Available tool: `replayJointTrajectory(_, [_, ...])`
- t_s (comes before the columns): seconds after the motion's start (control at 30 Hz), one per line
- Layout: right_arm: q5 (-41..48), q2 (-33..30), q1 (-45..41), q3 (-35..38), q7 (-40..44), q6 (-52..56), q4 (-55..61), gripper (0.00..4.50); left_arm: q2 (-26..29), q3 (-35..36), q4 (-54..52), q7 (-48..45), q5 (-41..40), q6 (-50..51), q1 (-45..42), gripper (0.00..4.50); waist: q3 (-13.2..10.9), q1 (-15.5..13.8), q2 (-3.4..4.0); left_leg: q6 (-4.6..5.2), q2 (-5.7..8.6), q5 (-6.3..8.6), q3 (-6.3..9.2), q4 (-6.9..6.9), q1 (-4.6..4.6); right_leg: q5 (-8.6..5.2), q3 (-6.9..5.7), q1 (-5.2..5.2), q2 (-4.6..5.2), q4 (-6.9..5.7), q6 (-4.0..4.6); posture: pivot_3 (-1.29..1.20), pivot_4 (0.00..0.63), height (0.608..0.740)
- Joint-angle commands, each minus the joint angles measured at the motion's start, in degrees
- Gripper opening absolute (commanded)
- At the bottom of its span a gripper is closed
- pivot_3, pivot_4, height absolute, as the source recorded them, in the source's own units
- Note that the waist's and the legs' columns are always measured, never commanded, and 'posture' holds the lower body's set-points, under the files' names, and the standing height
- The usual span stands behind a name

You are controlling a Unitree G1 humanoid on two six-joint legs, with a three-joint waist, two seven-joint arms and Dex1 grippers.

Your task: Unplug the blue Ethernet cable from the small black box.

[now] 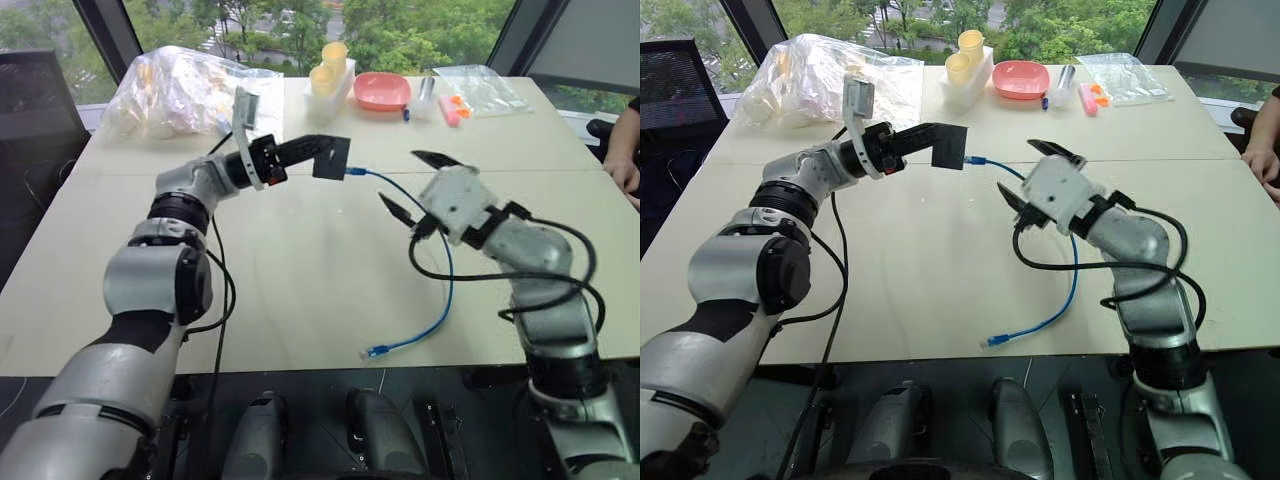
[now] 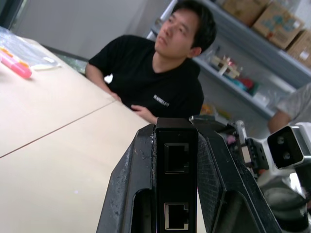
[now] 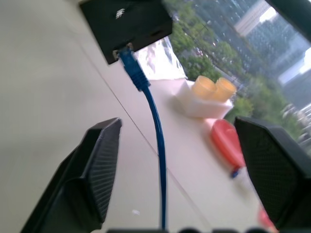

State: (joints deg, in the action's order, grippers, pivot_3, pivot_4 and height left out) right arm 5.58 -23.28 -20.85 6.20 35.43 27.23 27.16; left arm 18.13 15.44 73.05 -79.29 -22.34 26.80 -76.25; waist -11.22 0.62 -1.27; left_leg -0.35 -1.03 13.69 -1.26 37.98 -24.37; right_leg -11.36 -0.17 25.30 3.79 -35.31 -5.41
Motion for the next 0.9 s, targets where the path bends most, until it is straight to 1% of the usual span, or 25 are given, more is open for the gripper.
replayJointTrajectory(0.03, [21.3,10.4,2.4,7.5,-5.8,17.3,9.6,3.83,0.4,4.4,-1.4,0.0,-3.9,3.6,-0.2,0.54,0.0,0.0,0.00,0.00,-0.05,0.00,0.03,0.01,0.01,0.01,-0.03,-0.02,-0.01,-0.01,0.01,0.00,0.150,0.740])
replayJointTrajectory(0.1, [28.3,15.6,3.1,9.1,-9.4,23.0,10.6,3.83,0.3,6.2,-1.9,-0.2,-5.5,5.9,-0.2,0.54,0.0,0.2,0.00,0.00,-0.10,0.00,0.02,0.03,0.03,0.02,-0.03,-0.02,-0.02,-0.07,0.03,0.00,0.150,0.740])
replayJointTrajectory(0.13, [30.7,17.0,3.1,9.8,-11.2,24.9,10.9,3.83,0.2,6.7,-2.2,-0.3,-5.8,6.6,-0.1,0.54,0.0,0.2,0.01,0.00,-0.14,0.00,0.01,0.04,0.04,0.04,-0.03,-0.01,-0.04,-0.10,0.05,0.00,0.150,0.740])
replayJointTrajectory(0.2, [36.5,22.1,2.7,11.4,-15.8,26.0,10.0,3.83,0.0,8.0,-3.0,-0.9,-7.3,8.8,0.0,0.54,0.0,0.1,0.01,0.00,-0.16,0.00,0.00,0.06,0.08,0.05,-0.03,-0.01,-0.04,-0.14,0.09,0.00,0.150,0.740])
replayJointTrajectory(0.3, [42.8,30.0,1.2,14.0,-23.1,23.5,6.2,3.83,-1.0,8.8,-6.1,-2.9,-9.4,13.0,1.2,0.54,0.0,0.2,0.03,0.00,-0.26,0.00,0.00,0.07,0.08,0.08,-0.03,-0.01,-0.12,-0.14,0.13,0.00,0.150,0.740])
replayJointTrajectory(0.37, [44.3,32.4,0.3,14.0,-25.2,21.1,4.4,3.83,-2.2,8.3,-10.1,-3.7,-10.8,16.3,3.0,0.54,0.0,0.2,0.06,0.00,-0.27,0.00,-0.01,0.07,0.08,0.08,-0.02,-0.01,-0.13,-0.14,0.13,0.00,0.150,0.740])
replayJointTrajectory(0.53, [48.2,31.5,-0.5,11.2,-25.7,17.6,2.3,3.83,-4.0,7.5,-18.1,-1.9,-13.0,21.2,7.2,0.54,0.0,0.3,0.06,0.00,-0.27,0.00,-0.01,0.06,0.04,0.07,-0.01,0.00,-0.14,-0.08,0.12,0.00,0.150,0.740])
replayJointTrajectory(0.67, [50.4,30.2,-1.0,10.6,-26.1,15.3,0.8,3.83,-4.6,8.1,-21.0,0.6,-14.6,22.7,8.8,0.54,0.0,0.3,0.06,0.00,-0.27,0.00,0.00,0.06,0.05,0.08,-0.01,0.01,-0.18,-0.12,0.12,0.00,0.150,0.740])
replayJointTrajectory(0.9, [51.9,26.5,-1.0,7.9,-25.2,14.5,-0.3,3.83,-5.2,7.4,-24.4,2.4,-16.3,23.6,10.5,0.54,0.0,0.3,0.06,0.00,-0.28,0.00,-0.01,0.06,0.07,0.08,-0.01,0.01,-0.19,-0.12,0.13,0.00,0.150,0.740])
